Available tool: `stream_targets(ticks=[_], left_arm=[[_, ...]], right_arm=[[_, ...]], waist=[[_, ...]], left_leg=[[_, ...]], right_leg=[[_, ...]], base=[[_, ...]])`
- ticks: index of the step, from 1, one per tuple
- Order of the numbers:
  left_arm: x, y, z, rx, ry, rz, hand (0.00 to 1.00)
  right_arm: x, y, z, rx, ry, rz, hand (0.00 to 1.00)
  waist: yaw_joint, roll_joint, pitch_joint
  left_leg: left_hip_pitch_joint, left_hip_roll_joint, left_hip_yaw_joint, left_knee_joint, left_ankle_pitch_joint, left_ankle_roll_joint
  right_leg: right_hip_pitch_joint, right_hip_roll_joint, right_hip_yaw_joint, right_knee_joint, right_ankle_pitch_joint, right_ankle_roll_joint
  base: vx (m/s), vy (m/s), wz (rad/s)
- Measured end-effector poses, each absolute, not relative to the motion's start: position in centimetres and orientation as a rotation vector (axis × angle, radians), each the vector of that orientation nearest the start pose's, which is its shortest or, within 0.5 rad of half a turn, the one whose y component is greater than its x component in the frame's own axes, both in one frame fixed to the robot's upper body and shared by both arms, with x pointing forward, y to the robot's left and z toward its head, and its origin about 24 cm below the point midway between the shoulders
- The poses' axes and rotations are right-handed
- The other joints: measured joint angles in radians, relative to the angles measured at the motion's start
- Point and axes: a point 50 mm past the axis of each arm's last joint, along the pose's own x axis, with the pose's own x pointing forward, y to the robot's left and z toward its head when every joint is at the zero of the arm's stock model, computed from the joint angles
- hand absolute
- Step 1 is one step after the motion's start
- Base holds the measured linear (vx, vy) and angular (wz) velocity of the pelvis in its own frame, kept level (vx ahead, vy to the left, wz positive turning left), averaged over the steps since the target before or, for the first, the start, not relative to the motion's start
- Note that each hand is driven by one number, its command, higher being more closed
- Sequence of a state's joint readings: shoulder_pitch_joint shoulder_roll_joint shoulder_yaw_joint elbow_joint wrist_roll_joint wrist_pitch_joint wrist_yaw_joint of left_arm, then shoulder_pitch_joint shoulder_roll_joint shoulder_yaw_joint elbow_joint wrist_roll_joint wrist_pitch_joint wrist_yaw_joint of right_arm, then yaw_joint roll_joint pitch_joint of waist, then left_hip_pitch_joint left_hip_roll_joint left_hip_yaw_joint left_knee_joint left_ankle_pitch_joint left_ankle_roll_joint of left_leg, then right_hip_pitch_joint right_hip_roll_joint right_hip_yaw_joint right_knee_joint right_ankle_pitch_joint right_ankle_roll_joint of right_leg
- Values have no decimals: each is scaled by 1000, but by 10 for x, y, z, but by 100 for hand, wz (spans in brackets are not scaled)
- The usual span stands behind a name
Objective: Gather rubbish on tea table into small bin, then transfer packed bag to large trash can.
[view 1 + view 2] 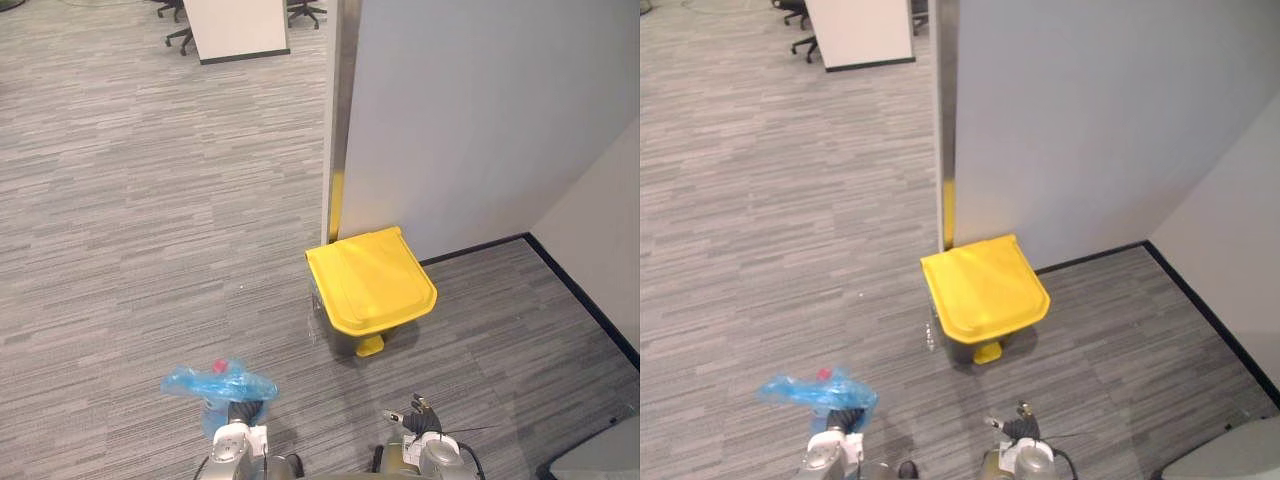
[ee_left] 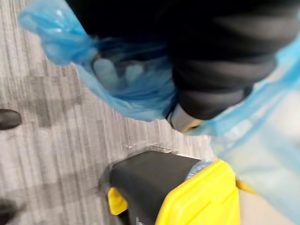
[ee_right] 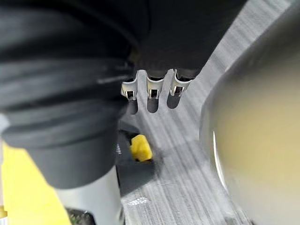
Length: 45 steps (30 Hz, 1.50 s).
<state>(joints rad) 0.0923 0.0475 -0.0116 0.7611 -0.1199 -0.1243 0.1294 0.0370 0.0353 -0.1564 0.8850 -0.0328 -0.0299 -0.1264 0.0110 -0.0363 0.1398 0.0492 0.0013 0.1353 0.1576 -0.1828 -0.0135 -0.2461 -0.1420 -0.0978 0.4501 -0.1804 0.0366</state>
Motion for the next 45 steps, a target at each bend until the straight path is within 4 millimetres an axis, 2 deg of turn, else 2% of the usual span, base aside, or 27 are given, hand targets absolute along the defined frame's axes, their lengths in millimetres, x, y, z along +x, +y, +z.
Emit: stream_targets(ticks=[1, 2, 3, 4, 6, 7, 8, 9, 11, 12, 13, 14, 17, 19, 26, 29, 31, 33, 34, 36, 38, 39, 40, 41, 42, 43, 45], left_arm=[[155, 172, -125, -28, 744, 208, 100], [153, 166, -128, -54, 757, 214, 100], [151, 162, -129, -73, 764, 219, 100], [151, 161, -129, -79, 764, 222, 100], [152, 159, -128, -88, 762, 222, 100], [152, 159, -128, -92, 759, 221, 100], [153, 156, -127, -102, 752, 218, 100], [155, 151, -125, -118, 740, 211, 100], [157, 149, -123, -126, 728, 204, 100], [160, 149, -121, -128, 717, 202, 100], [161, 149, -121, -128, 712, 200, 100], [161, 150, -120, -125, 710, 199, 100], [165, 155, -119, -99, 701, 191, 100], [159, 156, -125, -83, 738, 183, 100], [151, 171, -130, -34, 776, 209, 100], [143, 177, -133, -22, 797, 227, 100], [139, 176, -134, -35, 808, 237, 100], [141, 173, -134, -44, 803, 234, 100], [139, 174, -134, -46, 807, 242, 100], [138, 179, -135, -43, 811, 259, 100], [139, 185, -134, -36, 806, 276, 100], [140, 188, -133, -35, 801, 282, 100], [146, 186, -131, -42, 788, 281, 100], [149, 185, -130, -46, 778, 280, 100], [151, 185, -129, -48, 773, 278, 100], [156, 182, -128, -58, 764, 275, 100], [164, 166, -126, -102, 750, 257, 100]], right_arm=[[143, -170, -142, 12, 907, -249, 0], [143, -178, -142, -4, 913, -264, 0], [142, -183, -142, -15, 918, -271, 0], [142, -184, -142, -12, 917, -279, 0], [139, -183, -143, 1, 922, -287, 0], [138, -183, -143, 5, 922, -289, 0], [136, -183, -144, 10, 925, -292, 0], [137, -183, -143, 23, 918, -299, 0], [137, -184, -141, 23, 903, -309, 0], [138, -185, -140, 32, 898, -320, 0], [138, -186, -140, 41, 897, -328, 0], [136, -187, -141, 44, 905, -337, 0], [133, -185, -143, 55, 921, -336, 0], [132, -187, -144, 59, 926, -349, 0], [128, -185, -150, 58, 975, -342, 0], [131, -188, -149, 48, 968, -343, 0], [138, -190, -145, 43, 943, -343, 0], [141, -189, -144, 45, 928, -340, 0], [142, -190, -141, 53, 910, -350, 0], [141, -187, -142, 57, 911, -347, 0], [143, -183, -141, 59, 907, -338, 0], [148, -180, -140, 70, 895, -337, 0], [155, -181, -136, 70, 867, -335, 0], [156, -180, -135, 69, 864, -333, 0], [155, -179, -136, 70, 868, -332, 0], [155, -180, -136, 70, 871, -332, 0], [160, -187, -133, 50, 856, -339, 0]], waist=[[-3, 9, 4], [-2, 43, -11], [-2, 63, -11], [-2, 69, -7], [-1, 63, 1], [-1, 59, 3], [-1, 53, 7], [7, 46, 11], [10, 44, 11], [10, 49, 10], [10, 57, 6], [14, 52, -3], [14, 42, -10], [13, 43, -10], [12, 45, -24], [16, 47, -21], [19, 44, -12], [19, 30, 28], [17, 16, 37], [4, 2, 47], [6, -14, 55], [9, -20, 70], [13, -12, 100], [16, -16, 110], [17, -24, 114], [17, -37, 122], [22, 15, 132]], left_leg=[[8, 3, -21, 2, -14, -19], [4, 38, -31, 4, -15, -26], [5, 53, -33, 12, -18, -32], [2, 62, -33, 32, -23, -40], [-64, 100, -31, 236, -43, -72], [-85, 106, -29, 296, -42, -74], [-124, 124, -16, 411, -27, -97], [-179, 160, 27, 535, -21, -102], [-192, 192, 89, 513, -38, -73], [-190, 202, 121, 406, -34, -57], [-181, 200, 126, 334, -18, -52], [-144, 172, 128, 260, -17, -53], [-109, 127, 127, 133, -14, -53], [-74, 94, 134, 87, 1, -38], [-42, 67, 158, -17, 59, -34], [-31, 66, 159, -18, 62, -34], [-25, 55, 156, -17, 36, -21], [-1, 47, 147, 4, -15, -14], [15, 32, 132, 5, -24, -8], [29, 36, 108, 29, -33, 3], [36, 45, 90, 31, -39, 7], [38, 53, 88, 34, -41, 4], [35, 80, 88, 77, -56, -7], [22, 88, 88, 131, -88, -14], [20, 88, 89, 165, -108, -26], [23, 89, 77, 233, -157, -46], [21, 142, 58, 278, -205, -83]], right_leg=[[11, 4, -13, 6, -12, -7], [32, 23, -31, -27, -12, -8], [54, 35, -50, -49, -13, -10], [67, 41, -59, -59, -15, -13], [137, 56, -86, -105, -21, -25], [154, 58, -90, -113, -23, -28], [185, 62, -96, -130, -26, -33], [215, 63, -97, -147, -33, -44], [224, 62, -93, -154, -33, -44], [229, 59, -84, -157, -29, -39], [227, 59, -81, -156, -29, -31], [224, 54, -65, -173, -20, -3], [220, 41, -52, -235, 8, 24], [246, 19, -43, -267, 23, 40], [244, 23, -3, -340, 77, 35], [217, 24, 26, -295, 80, 34], [153, 14, 55, -174, 44, 46], [75, -17, 56, 57, 22, 56], [37, -39, 46, 162, 28, 49], [-11, -61, -2, 236, -2, 33], [-36, -62, -53, 169, -7, 25], [-52, -51, -71, 87, 12, 27], [-58, -29, -100, -48, 67, 32], [-48, -21, -117, -159, 101, 47], [-45, -24, -111, -193, 99, 53], [-36, -33, -101, -188, 128, 50], [-49, 3, -113, -112, 88, 47]], base=[[256, -131, 43], [321, -166, 31], [265, -138, 20], [231, -142, 21], [178, -129, 19], [162, -100, 15], [135, -45, 4], [148, -7, -6], [106, 48, -15], [109, 109, -15], [121, 162, -12], [100, 146, 0], [50, 130, -2], [43, 159, -4], [-13, 40, -14], [-64, -4, -30], [-110, 34, -42], [-190, 33, -14], [-155, 28, 10], [-32, 22, 34], [34, -18, 26], [128, -80, 3], [168, -130, -2], [107, -140, -2], [180, -260, 7], [170, -245, 7], [213, -235, 4]])
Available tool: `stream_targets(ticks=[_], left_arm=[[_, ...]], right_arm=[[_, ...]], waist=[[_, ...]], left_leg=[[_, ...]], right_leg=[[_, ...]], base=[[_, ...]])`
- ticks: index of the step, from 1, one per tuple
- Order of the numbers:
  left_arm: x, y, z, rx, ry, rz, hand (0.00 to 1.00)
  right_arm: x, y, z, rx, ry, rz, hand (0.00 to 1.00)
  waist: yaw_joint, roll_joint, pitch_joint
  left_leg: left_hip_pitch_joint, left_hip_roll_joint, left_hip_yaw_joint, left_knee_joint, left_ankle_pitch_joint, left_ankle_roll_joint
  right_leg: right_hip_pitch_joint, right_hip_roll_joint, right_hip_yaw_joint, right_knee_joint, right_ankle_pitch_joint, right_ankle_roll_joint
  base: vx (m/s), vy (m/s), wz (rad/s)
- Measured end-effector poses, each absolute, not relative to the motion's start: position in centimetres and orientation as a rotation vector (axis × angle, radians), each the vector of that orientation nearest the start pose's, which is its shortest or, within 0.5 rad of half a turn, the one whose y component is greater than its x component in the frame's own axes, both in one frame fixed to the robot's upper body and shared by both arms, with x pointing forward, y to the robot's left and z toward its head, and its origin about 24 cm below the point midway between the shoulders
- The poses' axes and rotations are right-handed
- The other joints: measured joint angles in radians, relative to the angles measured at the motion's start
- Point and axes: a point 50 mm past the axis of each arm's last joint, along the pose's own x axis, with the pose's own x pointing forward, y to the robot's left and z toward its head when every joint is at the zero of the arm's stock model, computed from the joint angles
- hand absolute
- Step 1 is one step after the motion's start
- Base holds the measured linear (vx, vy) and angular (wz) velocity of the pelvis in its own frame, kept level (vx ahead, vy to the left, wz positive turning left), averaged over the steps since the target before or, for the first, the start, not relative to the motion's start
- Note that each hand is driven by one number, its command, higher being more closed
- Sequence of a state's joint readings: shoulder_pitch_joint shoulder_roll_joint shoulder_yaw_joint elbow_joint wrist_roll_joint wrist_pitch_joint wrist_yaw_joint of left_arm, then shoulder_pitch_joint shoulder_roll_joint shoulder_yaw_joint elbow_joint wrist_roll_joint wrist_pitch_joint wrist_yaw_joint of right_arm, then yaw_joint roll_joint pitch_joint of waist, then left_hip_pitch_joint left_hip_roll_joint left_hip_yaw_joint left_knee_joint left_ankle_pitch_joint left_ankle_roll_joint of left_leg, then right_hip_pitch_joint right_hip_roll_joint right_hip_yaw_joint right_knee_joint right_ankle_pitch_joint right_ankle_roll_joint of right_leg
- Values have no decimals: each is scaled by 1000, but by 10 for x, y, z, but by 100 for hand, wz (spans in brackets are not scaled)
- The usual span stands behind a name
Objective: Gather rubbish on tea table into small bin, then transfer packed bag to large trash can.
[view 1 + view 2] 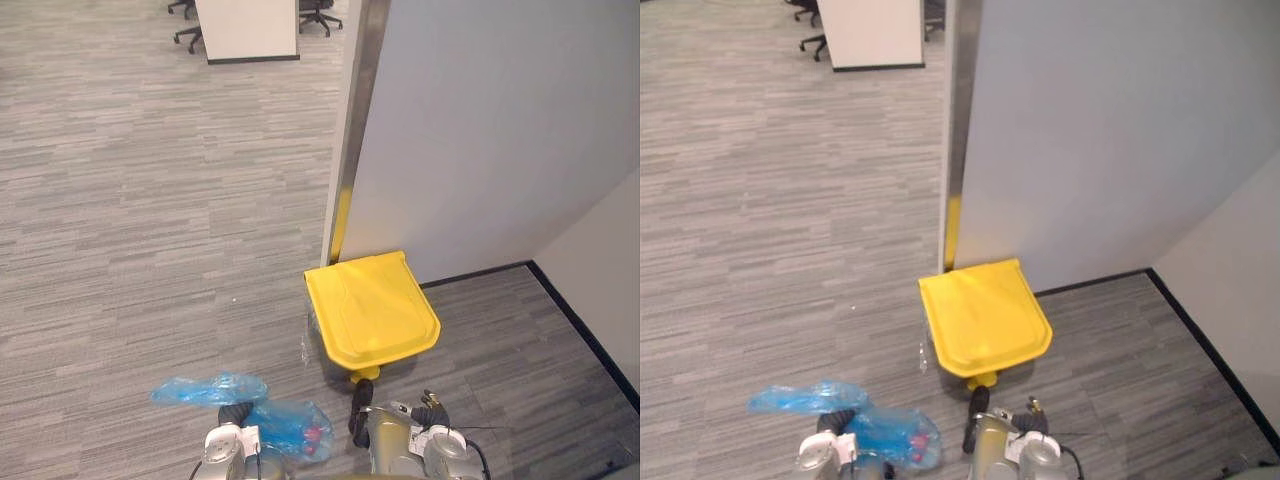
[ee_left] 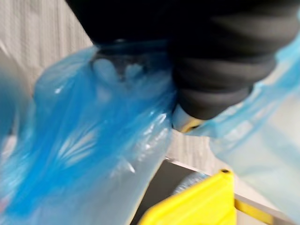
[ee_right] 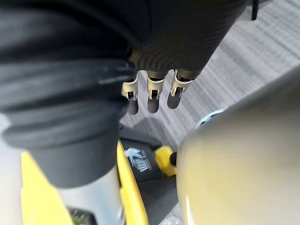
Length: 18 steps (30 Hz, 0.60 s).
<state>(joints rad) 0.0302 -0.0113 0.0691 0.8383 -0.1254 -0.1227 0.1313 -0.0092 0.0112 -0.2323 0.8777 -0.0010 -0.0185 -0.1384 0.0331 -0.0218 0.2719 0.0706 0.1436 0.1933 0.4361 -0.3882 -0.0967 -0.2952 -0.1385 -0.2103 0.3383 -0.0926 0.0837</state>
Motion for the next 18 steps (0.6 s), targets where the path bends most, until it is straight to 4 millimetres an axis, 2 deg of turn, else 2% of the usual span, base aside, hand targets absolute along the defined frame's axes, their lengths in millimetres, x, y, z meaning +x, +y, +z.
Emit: stream_targets(ticks=[2, 5, 7, 8, 10, 12, 13, 15, 17, 18], left_arm=[[168, 159, -125, -116, 741, 246, 100], [169, 159, -125, -121, 742, 251, 100], [172, 160, -123, -127, 733, 258, 100], [175, 161, -122, -128, 725, 262, 100], [177, 161, -121, -127, 720, 261, 100], [178, 160, -121, -128, 718, 256, 100], [184, 157, -118, -120, 702, 232, 100], [185, 155, -117, -99, 697, 206, 100], [187, 158, -115, -82, 685, 193, 100], [190, 158, -112, -70, 664, 182, 100]], right_arm=[[162, -189, -131, 49, 847, -341, 0], [157, -188, -131, 75, 840, -365, 0], [154, -189, -132, 82, 848, -375, 0], [154, -189, -133, 83, 850, -375, 0], [153, -189, -133, 83, 851, -375, 0], [151, -190, -134, 80, 856, -376, 0], [151, -191, -134, 44, 862, -344, 0], [155, -188, -133, 11, 859, -297, 0], [163, -184, -131, 0, 846, -271, 0], [171, -181, -128, -10, 828, -249, 0]], waist=[[1, 6, 4], [5, -2, -1], [4, -3, -13], [6, 0, -15], [6, 8, -22], [4, 22, -50], [2, 39, -82], [2, 52, -112], [-7, 53, -116], [-7, 50, -115]], left_leg=[[0, 13, -33, -3, -11, -16], [2, 37, -113, -17, -27, -44], [3, 42, -175, -57, -26, -49], [2, 50, -206, -69, -18, -37], [0, 65, -213, -83, -4, -16], [10, 80, -216, -142, 13, -21], [26, 84, -219, -219, 61, -1], [18, 84, -232, -245, 96, -16], [18, 85, -233, -276, 132, -43], [17, 86, -238, -286, 138, -51]], right_leg=[[-19, 18, -1, 50, -9, -15], [-49, 36, -28, 157, -49, -58], [-56, 44, -69, 184, -96, -73], [-55, 54, -90, 183, -114, -84], [-53, 73, -103, 182, -132, -87], [-59, 88, -116, 175, -143, -89], [-53, 92, -131, 148, -151, -82], [-49, 93, -144, 126, -150, -71], [-43, 81, -156, 137, -133, -50], [-45, 79, -146, 140, -132, -53]], base=[[177, -195, 16], [190, -227, 39], [214, -184, 48], [223, -165, 34], [181, -136, 12], [224, -123, 19], [312, -89, 34], [212, -8, 25], [121, 39, 36], [92, 101, 46]])
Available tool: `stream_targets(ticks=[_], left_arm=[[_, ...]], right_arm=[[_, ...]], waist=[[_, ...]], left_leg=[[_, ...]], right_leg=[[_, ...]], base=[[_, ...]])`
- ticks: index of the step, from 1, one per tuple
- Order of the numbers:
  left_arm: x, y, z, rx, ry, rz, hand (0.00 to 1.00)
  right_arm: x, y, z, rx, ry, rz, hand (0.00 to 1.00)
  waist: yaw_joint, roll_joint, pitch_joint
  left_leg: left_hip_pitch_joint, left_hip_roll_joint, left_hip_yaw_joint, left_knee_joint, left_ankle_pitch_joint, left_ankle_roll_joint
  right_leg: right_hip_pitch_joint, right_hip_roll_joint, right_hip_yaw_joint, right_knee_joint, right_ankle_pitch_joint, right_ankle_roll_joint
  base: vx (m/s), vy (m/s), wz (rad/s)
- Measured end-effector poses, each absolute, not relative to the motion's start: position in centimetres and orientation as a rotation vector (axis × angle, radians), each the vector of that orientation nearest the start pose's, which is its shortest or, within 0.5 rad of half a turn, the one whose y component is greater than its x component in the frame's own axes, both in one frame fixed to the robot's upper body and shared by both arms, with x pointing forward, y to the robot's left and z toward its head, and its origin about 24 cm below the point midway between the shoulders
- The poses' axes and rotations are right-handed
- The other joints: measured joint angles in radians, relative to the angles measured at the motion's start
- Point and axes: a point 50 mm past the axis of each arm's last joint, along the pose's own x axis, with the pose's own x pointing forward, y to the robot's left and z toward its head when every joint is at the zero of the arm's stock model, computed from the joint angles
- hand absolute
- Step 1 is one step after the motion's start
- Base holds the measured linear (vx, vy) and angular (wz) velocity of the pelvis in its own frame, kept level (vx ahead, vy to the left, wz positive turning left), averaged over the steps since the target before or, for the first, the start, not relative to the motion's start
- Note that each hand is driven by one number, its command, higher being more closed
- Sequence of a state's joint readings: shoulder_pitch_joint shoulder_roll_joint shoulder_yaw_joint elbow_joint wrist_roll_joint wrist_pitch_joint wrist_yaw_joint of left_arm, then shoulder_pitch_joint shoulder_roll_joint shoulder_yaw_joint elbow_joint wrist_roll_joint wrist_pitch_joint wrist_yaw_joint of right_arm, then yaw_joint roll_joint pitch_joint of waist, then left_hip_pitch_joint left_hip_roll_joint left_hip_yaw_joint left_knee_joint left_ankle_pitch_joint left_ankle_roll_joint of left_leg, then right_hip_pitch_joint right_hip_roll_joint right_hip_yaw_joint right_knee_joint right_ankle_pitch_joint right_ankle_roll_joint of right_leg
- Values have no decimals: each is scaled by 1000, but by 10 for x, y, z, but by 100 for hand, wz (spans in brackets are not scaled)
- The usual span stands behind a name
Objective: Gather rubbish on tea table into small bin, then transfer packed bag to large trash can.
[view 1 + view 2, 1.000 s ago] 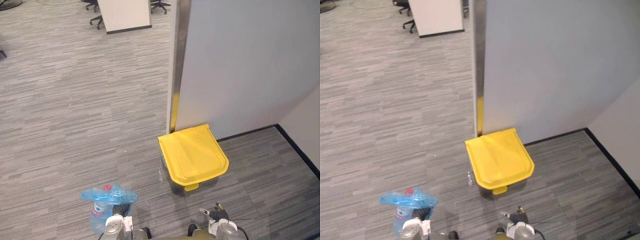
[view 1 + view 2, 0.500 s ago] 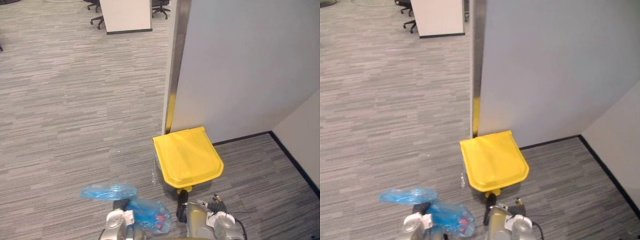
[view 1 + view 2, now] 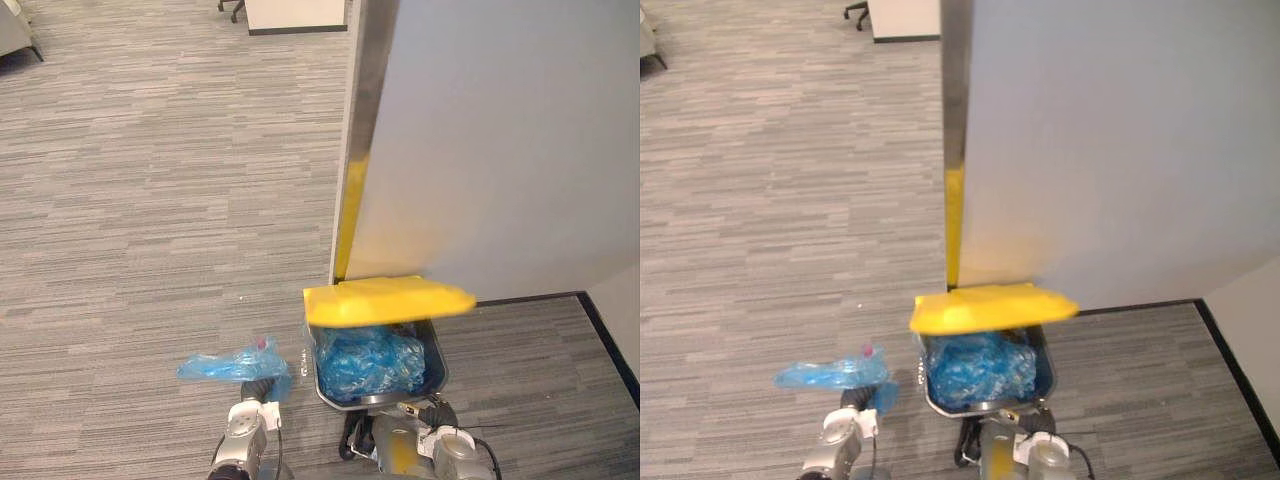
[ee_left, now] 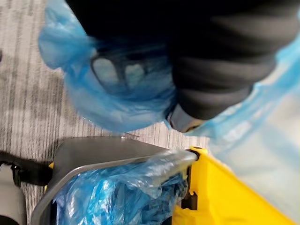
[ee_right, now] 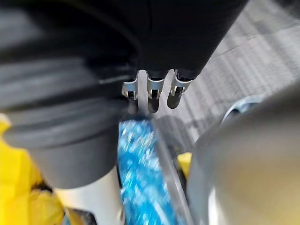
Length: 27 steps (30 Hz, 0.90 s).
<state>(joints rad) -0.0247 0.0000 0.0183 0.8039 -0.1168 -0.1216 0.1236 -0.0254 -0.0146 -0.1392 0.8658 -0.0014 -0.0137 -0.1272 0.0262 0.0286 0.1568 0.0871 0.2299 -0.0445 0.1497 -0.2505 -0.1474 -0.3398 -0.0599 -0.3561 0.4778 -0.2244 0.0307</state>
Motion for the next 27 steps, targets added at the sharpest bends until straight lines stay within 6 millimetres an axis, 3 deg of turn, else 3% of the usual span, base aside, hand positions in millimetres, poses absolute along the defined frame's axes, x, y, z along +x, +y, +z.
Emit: stream_targets(ticks=[2, 5, 8, 12, 15, 20, 27], left_arm=[[202, 164, -100, -39, 596, 164, 100], [219, 171, -77, -4, 476, 147, 100], [226, 183, -66, 31, 414, 147, 100], [238, 179, -47, 13, 318, 128, 100], [243, 172, -38, 5, 274, 97, 100], [253, 148, -13, -12, 149, -23, 100], [260, 95, 25, -42, -15, -273, 100]], right_arm=[[207, -178, -108, -65, 723, -186, 0], [259, -179, -70, -156, 541, -135, 0], [301, -180, -28, -203, 379, -116, 0], [339, -199, 21, -283, 237, -146, 0], [360, -209, 59, -320, 138, -180, 0], [385, -223, 107, -320, 54, -231, 0], [402, -227, 143, -257, 40, -257, 0]], waist=[[-6, -15, 3], [13, -53, 12], [21, -76, 38], [27, -75, 94], [29, -82, 121], [26, -81, 145], [9, -76, 186]], left_leg=[[-39, -8, -25, 8, 5, -9], [-110, -23, -23, 57, 5, -9], [-160, -31, -24, 98, 5, -8], [-199, -36, -23, 99, -9, 1], [-232, -51, -24, 101, -8, -2], [-266, -58, -21, 148, -9, -10], [-298, -79, -24, 202, -23, -4]], right_leg=[[-23, 8, 126, -4, 5, -11], [-54, -1, 144, -27, 29, -35], [-64, -8, 140, -56, 62, -20], [-71, -14, 131, -108, 95, 22], [-95, -7, 171, -136, 131, 47], [-94, -13, 176, -159, 168, 37], [-93, -33, 179, -171, 185, 29]], base=[[32, 147, 52], [-55, 85, 20], [-115, 35, 10], [-129, 33, 14], [-94, 35, 0], [12, 64, -2], [34, 66, 2]])
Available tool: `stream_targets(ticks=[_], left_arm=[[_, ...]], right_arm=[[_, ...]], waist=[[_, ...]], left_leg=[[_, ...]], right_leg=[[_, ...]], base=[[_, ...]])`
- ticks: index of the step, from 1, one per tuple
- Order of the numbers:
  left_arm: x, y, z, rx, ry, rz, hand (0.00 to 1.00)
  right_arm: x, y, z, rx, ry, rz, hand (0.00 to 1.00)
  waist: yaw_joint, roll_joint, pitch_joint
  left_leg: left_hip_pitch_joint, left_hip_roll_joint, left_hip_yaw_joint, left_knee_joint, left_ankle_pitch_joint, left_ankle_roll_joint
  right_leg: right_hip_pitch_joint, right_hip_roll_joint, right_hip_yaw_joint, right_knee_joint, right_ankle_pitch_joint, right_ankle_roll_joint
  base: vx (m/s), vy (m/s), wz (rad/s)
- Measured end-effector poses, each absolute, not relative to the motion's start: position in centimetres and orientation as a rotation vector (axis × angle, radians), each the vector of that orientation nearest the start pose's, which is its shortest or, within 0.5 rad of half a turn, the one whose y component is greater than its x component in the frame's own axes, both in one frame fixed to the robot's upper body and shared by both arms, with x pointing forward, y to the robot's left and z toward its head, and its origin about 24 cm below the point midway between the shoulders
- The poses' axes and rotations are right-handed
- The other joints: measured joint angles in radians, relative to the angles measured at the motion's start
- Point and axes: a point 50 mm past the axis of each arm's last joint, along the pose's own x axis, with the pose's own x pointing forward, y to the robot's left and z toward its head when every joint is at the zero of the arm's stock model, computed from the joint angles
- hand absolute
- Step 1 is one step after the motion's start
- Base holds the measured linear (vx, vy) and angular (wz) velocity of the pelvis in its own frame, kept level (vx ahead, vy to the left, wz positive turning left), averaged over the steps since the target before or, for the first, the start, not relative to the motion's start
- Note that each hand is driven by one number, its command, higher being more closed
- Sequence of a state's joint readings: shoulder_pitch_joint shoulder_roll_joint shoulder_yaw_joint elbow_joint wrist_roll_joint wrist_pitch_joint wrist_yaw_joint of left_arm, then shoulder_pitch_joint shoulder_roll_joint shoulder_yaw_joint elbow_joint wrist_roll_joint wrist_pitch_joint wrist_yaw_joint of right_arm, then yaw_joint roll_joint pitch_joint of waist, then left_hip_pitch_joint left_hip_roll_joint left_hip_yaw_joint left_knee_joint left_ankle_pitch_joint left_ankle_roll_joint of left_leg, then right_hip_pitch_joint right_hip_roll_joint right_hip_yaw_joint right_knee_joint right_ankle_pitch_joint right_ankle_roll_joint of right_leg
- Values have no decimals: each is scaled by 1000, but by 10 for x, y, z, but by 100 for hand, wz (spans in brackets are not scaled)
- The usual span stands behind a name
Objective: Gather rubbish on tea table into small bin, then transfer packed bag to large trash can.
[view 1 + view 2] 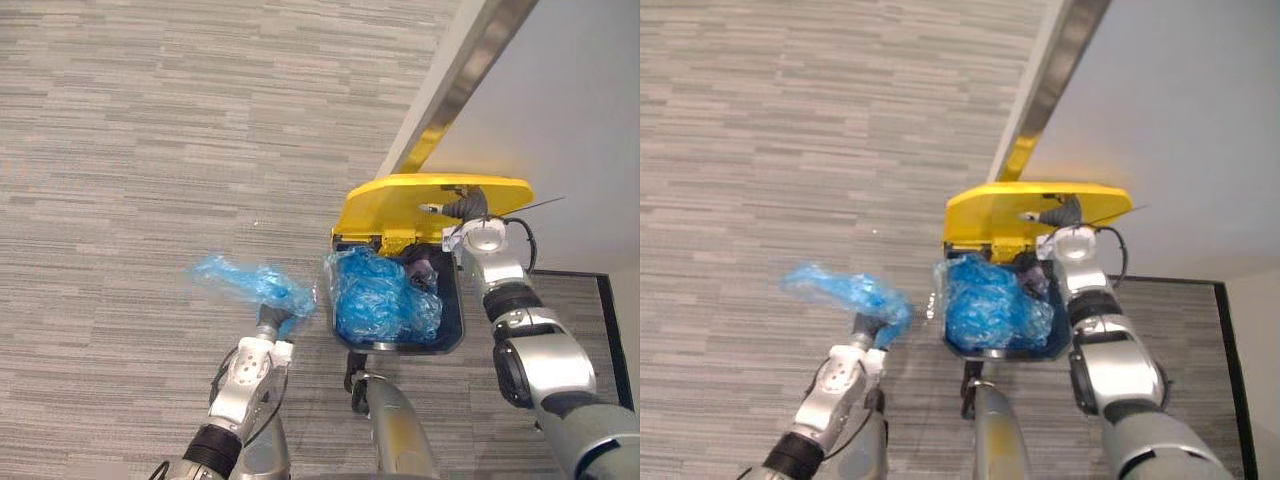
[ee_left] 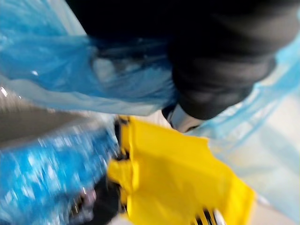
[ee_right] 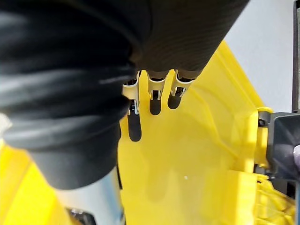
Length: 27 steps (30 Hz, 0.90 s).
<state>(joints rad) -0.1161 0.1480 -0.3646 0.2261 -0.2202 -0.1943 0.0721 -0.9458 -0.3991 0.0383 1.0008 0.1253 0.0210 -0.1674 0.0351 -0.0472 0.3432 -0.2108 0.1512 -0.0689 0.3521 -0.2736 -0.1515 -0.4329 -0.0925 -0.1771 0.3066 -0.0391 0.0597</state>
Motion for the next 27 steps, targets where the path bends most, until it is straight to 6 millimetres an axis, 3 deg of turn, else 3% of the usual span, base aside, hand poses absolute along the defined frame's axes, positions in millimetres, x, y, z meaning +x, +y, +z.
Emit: stream_targets(ticks=[9, 13, 18, 23, 27], left_arm=[[262, 49, 74, -121, -207, -465, 100], [263, 20, 96, -148, -277, -571, 100], [275, -5, 128, -142, -380, -629, 100], [294, -14, 130, -38, -373, -584, 100], [317, -5, 129, 37, -342, -486, 100]], right_arm=[[410, -221, 168, -225, -8, -249, 0], [413, -213, 174, -257, -24, -223, 0], [419, -202, 213, -248, -122, -214, 0], [420, -196, 221, -260, -166, -197, 0], [415, -182, 248, -264, -301, -158, 0]], waist=[[-15, 29, 28], [-24, 32, 32], [-42, 33, 47], [-54, 32, 51], [-77, 23, 73]], left_leg=[[-11, -6, 1, 37, -11, 1], [8, -6, 31, 35, -11, 1], [18, -3, 78, 25, -12, 3], [16, 2, 92, 3, -8, 5], [-25, 3, 97, 1, 0, -4]], right_leg=[[1, -1, 13, 1, 18, 2], [0, 6, 40, 1, 27, 5], [0, 28, 84, -56, 71, 6], [-4, 38, 93, -96, 92, 9], [-46, 41, 96, -104, 109, 0]], base=[[-38, 4, -3], [-23, -11, -20], [-30, -5, -30], [12, -27, -11], [29, -28, -3]])
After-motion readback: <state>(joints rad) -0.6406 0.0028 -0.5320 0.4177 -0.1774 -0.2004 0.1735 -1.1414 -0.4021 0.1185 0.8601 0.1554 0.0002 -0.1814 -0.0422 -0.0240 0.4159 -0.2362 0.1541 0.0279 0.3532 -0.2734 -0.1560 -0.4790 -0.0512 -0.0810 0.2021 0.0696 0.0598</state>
